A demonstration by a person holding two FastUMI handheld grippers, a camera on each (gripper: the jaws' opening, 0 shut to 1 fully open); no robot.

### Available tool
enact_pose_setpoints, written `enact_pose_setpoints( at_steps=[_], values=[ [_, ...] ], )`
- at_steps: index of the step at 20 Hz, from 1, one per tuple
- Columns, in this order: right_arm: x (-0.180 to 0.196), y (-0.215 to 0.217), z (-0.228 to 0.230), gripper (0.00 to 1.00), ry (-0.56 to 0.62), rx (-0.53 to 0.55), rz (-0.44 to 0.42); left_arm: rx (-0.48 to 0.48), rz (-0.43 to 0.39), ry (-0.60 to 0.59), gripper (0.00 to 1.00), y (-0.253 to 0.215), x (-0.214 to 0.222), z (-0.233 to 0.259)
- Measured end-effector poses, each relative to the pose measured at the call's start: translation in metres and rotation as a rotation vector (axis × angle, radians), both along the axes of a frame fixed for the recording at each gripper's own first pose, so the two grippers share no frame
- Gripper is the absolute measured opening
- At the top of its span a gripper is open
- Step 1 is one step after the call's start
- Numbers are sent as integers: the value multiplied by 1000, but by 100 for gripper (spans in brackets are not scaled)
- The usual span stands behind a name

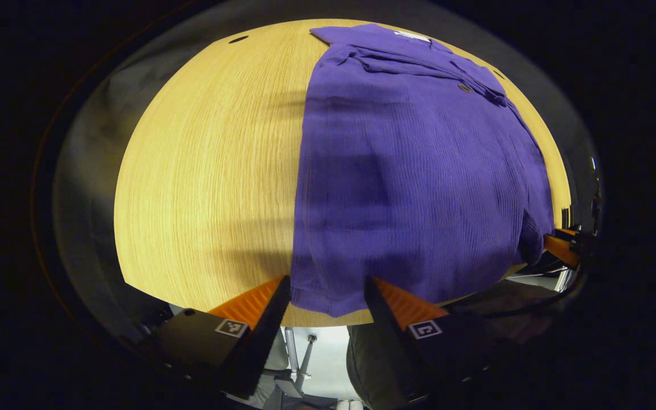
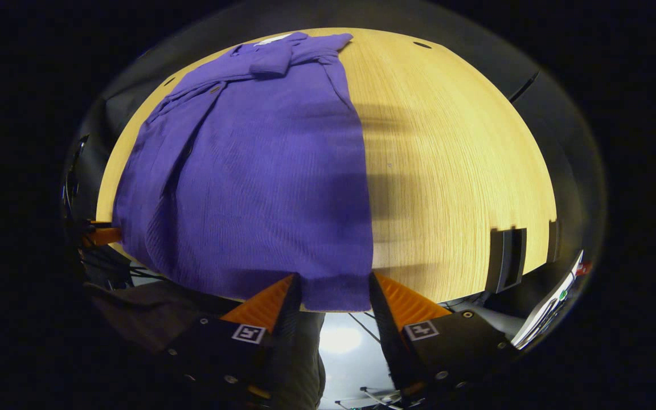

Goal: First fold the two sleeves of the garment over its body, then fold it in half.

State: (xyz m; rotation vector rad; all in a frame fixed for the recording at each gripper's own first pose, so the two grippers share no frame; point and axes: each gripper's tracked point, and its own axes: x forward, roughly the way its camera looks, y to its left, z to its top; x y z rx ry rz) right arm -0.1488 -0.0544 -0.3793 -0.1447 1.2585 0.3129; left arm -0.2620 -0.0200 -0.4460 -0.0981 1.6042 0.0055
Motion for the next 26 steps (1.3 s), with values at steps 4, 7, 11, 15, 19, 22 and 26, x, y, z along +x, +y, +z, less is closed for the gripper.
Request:
enact_pose_setpoints(
  at_steps=[4, 7, 11, 15, 19, 22, 26],
  values=[
    [5, 10, 3, 25, 57, 87, -118, -44, 15, 12, 35, -21, 5, 1],
    [7, 16, 5, 10, 73, 107, -160, -93, -35, 36, 12, -34, 6, 4],
    [13, 30, 33, 6, 39, 166, -207, -156, 29, -19, 12, -40, 29, 18],
    [41, 56, 84, 6, -78, 229, -210, -234, 17, -134, 12, -39, 77, 63],
    [74, 82, 129, 6, -182, 299, -222, -277, -71, -234, 12, -44, 140, 88],
    [101, 89, 149, 6, -238, 306, -219, -274, -119, -283, 12, -43, 188, 102],
    [149, 98, 172, 6, -284, 340, -199, -235, -121, -342, 12, -38, 252, 109]
  ],
)
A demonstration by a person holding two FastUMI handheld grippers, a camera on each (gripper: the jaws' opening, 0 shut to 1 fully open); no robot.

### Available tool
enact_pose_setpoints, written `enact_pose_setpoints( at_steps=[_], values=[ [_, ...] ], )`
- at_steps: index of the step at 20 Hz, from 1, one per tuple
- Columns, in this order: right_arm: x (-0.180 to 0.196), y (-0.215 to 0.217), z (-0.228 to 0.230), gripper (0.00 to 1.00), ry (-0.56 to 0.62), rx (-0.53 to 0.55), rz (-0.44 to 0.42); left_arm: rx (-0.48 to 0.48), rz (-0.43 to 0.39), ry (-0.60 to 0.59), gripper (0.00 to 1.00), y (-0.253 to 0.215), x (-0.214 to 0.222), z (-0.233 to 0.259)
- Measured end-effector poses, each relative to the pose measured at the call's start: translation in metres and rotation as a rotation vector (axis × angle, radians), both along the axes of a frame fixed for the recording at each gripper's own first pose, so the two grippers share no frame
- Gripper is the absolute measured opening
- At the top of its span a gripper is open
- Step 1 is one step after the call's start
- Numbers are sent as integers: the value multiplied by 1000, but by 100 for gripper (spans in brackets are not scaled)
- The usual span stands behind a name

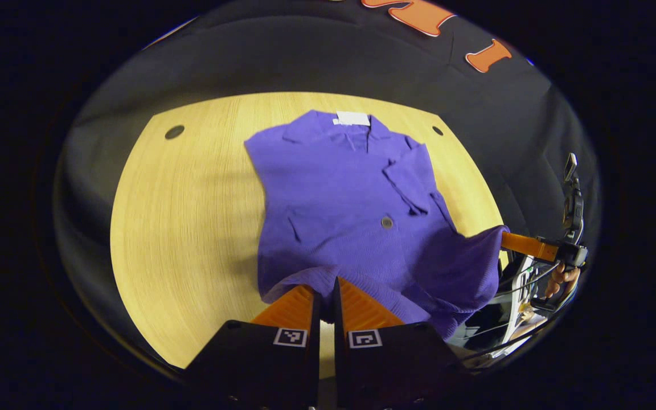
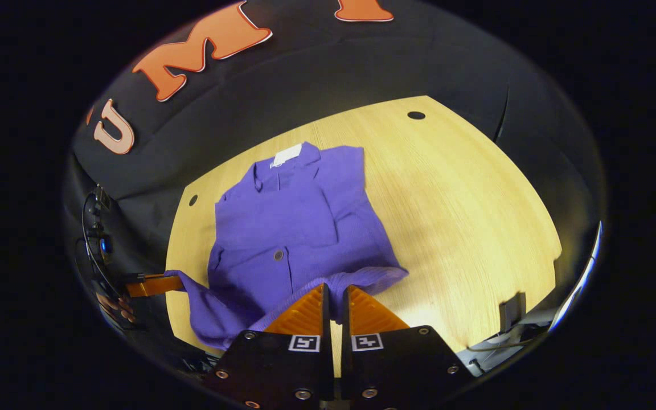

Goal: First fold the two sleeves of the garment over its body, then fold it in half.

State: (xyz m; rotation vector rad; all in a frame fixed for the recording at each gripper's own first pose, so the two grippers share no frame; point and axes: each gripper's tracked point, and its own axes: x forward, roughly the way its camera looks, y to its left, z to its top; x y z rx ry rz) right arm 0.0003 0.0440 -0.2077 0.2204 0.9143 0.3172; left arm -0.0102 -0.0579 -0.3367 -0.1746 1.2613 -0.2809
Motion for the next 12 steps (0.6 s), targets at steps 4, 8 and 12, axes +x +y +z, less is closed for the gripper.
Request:
enact_pose_setpoints(
  at_steps=[4, 8, 12],
  values=[
    [57, -1, 13, 5, -15, 28, 31, 58, 17, -49, 12, 3, 52, 6],
    [116, 2, 20, 5, -35, 28, 73, 120, 32, -98, 12, 9, 113, 7],
    [172, 7, 19, 5, -40, 30, 101, 247, -4, -144, 12, 23, 170, -8]
  ],
)
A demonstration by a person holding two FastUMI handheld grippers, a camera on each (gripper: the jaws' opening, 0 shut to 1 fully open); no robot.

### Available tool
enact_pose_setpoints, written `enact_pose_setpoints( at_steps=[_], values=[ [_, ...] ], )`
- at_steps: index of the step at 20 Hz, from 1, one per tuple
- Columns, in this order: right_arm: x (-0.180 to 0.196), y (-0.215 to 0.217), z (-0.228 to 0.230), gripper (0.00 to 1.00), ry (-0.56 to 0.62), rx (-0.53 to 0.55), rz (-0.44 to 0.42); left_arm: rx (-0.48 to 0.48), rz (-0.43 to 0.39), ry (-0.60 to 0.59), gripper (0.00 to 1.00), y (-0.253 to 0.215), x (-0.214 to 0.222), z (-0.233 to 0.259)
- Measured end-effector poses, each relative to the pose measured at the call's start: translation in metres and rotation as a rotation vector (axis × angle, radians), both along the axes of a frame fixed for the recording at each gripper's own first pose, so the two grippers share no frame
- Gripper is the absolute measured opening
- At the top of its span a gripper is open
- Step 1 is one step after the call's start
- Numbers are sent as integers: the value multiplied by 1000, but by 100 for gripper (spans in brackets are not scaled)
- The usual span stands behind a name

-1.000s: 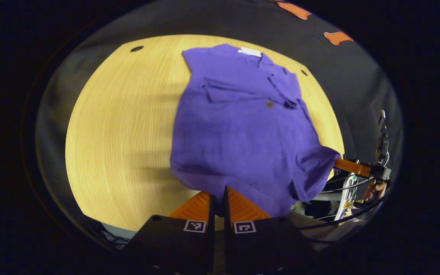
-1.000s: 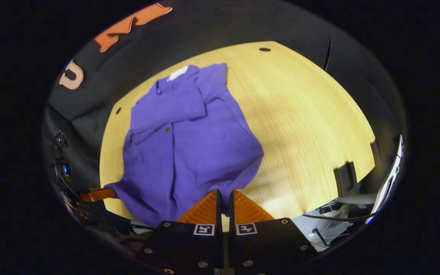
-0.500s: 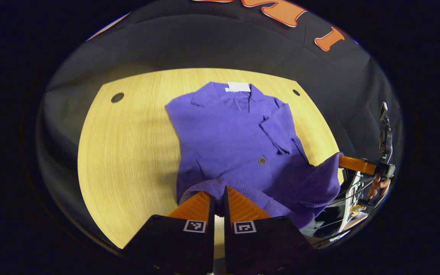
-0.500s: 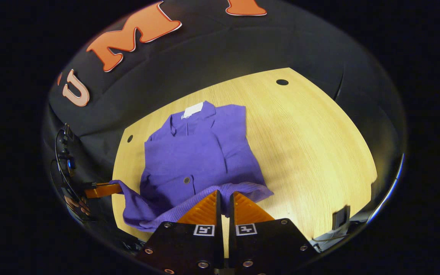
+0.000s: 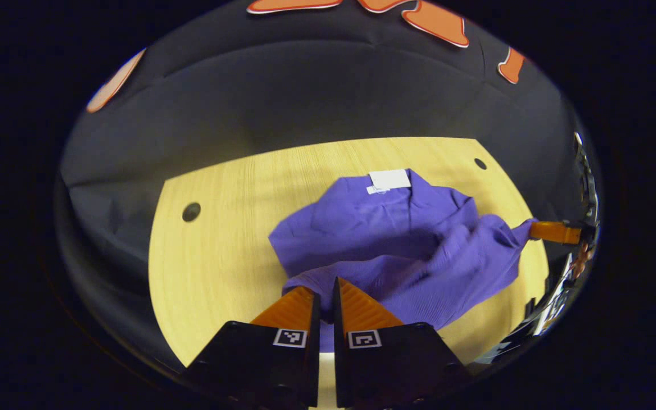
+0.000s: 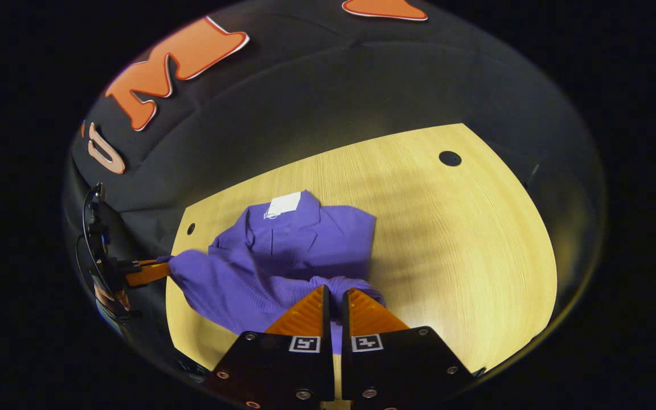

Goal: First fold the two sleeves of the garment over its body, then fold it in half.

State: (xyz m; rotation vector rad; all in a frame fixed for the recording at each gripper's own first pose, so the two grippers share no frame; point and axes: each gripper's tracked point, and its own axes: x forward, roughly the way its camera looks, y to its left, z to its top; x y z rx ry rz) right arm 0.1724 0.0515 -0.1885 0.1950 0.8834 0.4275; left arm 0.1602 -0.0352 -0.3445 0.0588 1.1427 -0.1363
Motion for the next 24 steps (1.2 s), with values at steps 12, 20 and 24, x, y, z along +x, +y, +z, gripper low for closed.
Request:
enact_pose_setpoints(
  at_steps=[12, 20, 24],
  values=[
    [104, 43, 7, 10, -26, 75, -14, 159, 110, -162, 14, 31, 98, -12],
    [101, 11, 57, 84, -235, 35, -61, 167, 204, -350, 86, 35, 90, 55],
    [82, -14, 101, 96, -440, -40, -69, 165, 190, -543, 91, 13, 68, 113]
  ],
)
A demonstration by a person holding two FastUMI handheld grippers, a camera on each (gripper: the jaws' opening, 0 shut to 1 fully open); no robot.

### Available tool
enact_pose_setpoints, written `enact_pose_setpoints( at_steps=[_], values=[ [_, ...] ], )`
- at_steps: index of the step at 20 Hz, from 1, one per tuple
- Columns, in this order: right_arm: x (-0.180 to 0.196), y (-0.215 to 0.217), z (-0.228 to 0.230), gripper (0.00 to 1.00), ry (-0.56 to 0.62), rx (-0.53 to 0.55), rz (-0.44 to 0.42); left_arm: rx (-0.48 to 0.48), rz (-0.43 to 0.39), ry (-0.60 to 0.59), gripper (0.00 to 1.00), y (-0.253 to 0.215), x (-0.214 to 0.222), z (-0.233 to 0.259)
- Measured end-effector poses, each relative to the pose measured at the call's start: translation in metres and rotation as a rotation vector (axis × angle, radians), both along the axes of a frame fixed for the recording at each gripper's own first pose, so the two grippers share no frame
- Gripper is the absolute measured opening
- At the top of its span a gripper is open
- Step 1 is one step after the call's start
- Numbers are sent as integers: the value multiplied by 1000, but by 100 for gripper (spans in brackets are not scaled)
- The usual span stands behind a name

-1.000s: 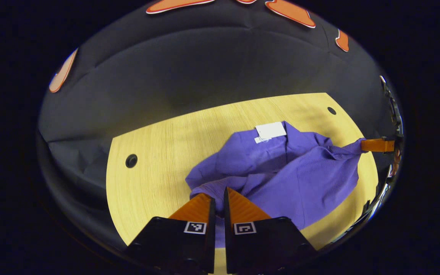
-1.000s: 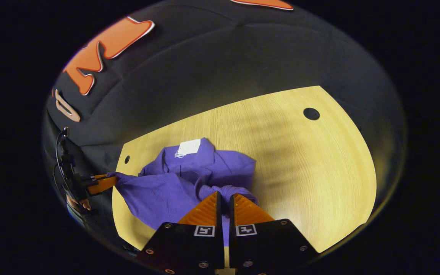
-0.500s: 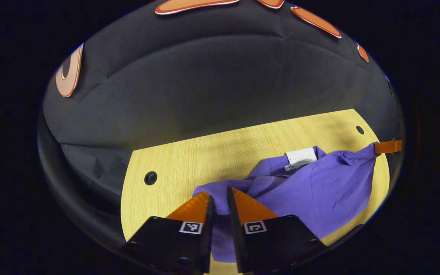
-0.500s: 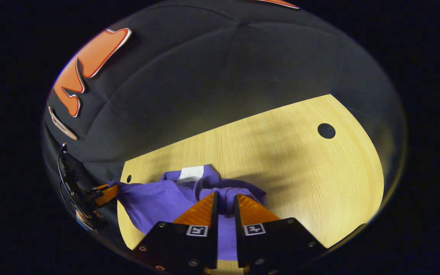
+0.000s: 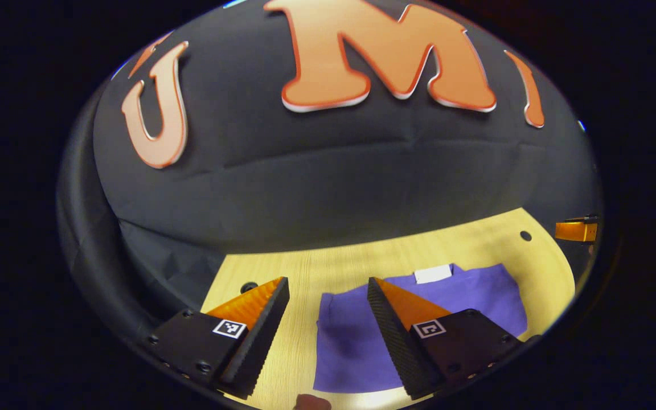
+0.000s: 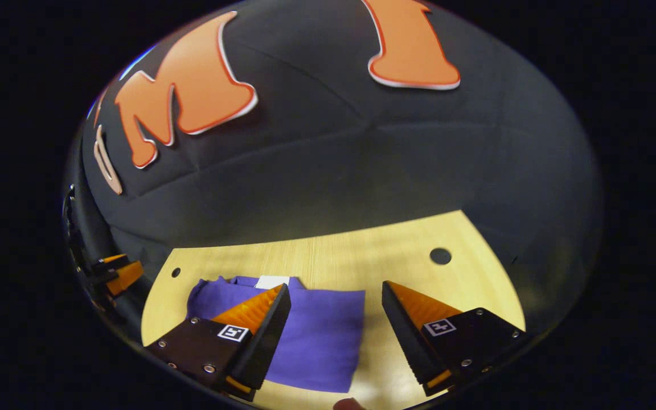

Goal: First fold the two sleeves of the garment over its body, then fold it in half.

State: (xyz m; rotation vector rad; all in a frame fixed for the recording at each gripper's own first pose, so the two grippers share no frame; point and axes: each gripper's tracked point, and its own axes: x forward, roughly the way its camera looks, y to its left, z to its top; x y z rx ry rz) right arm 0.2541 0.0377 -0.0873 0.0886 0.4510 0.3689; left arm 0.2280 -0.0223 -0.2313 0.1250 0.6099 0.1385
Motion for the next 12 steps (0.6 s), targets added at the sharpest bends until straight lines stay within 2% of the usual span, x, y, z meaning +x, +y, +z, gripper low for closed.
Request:
enact_pose_setpoints(
  at_steps=[3, 6, 7, 8, 9, 10, 12],
  values=[
    [-24, -17, 32, 95, -129, -35, -1, 21, 16, -153, 93, -18, -29, 45],
    [-47, -20, 53, 95, -221, -51, -6, -7, 7, -236, 96, -45, -64, 76],
    [-57, -26, 58, 95, -242, -50, -12, -4, -4, -270, 100, -50, -74, 87],
    [-68, -31, 64, 95, -262, -47, -18, 9, 3, -302, 96, -52, -83, 98],
    [-80, -37, 68, 95, -276, -45, -23, 6, -6, -327, 100, -58, -94, 107],
    [-93, -41, 72, 95, -294, -38, -31, 8, -7, -357, 96, -64, -108, 119],
    [-121, -52, 80, 95, -331, -30, -50, 25, -9, -422, 96, -71, -134, 142]
  ],
)
